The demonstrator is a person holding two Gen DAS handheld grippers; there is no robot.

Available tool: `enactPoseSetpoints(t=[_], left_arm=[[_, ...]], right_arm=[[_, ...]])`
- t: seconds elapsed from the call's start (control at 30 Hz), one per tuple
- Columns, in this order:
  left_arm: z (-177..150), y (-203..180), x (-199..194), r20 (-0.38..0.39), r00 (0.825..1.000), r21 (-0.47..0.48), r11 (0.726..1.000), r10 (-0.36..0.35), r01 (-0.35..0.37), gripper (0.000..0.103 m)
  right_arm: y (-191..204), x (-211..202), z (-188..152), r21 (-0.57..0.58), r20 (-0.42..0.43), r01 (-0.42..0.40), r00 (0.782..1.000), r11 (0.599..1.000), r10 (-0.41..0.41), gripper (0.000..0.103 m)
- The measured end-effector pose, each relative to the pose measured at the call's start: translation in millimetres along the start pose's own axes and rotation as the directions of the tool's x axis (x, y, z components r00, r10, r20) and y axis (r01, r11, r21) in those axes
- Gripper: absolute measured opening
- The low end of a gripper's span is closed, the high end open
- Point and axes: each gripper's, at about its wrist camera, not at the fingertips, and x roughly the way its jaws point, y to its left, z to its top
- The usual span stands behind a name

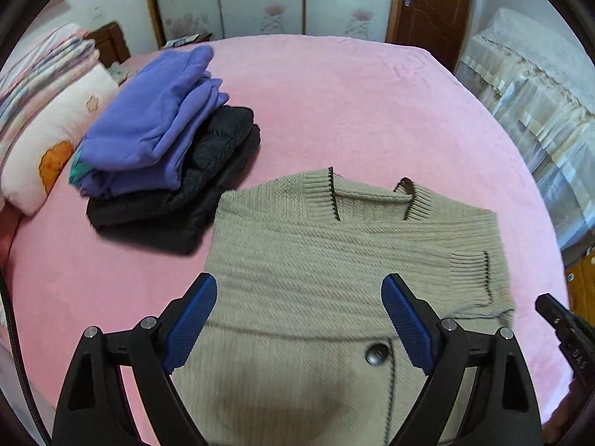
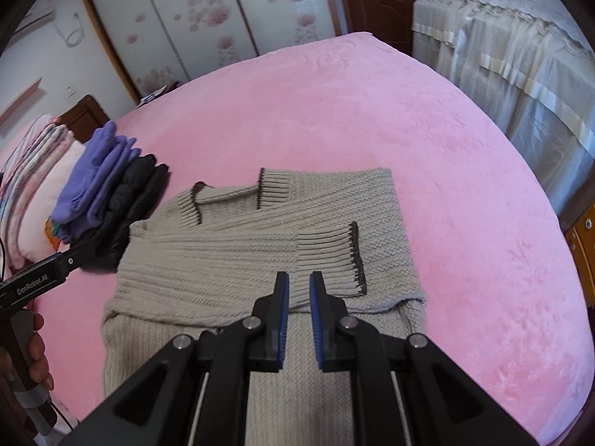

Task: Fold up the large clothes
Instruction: 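Move both tools back to the cardigan hem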

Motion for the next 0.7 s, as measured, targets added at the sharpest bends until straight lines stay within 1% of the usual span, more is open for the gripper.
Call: enactPoseSetpoints(t=[0.13, 0.23, 0.4, 0.57, 0.7], left_arm=[[-8, 8, -29, -0.006, 1.000, -0.069, 0.998, -0.001, 0.000, 0.089], [-13, 12, -47, 0.007, 1.000, -0.087, 0.996, 0.003, -0.003, 0.089], [-25, 19, -72, 0.023, 1.000, -0.125, 0.992, 0.003, 0.000, 0.089], [-38, 25, -86, 0.031, 0.999, -0.138, 0.990, -0.021, 0.025, 0.089], [-52, 33, -99, 0.043, 0.998, -0.149, 0.987, -0.049, 0.055, 0.089]], right_arm=[[1, -17, 3, -0.031, 0.000, -0.024, 1.000, 0.999, 0.024, 0.011], [2, -31, 7, -0.047, 0.005, -0.041, 0.999, 0.998, 0.041, 0.011], [5, -51, 8, -0.073, 0.038, -0.053, 0.998, 0.996, 0.056, 0.011], [7, -62, -4, -0.060, 0.051, -0.061, 0.997, 0.996, 0.064, 0.012], [9, -73, -17, -0.046, 0.052, -0.079, 0.995, 0.996, 0.081, 0.018]])
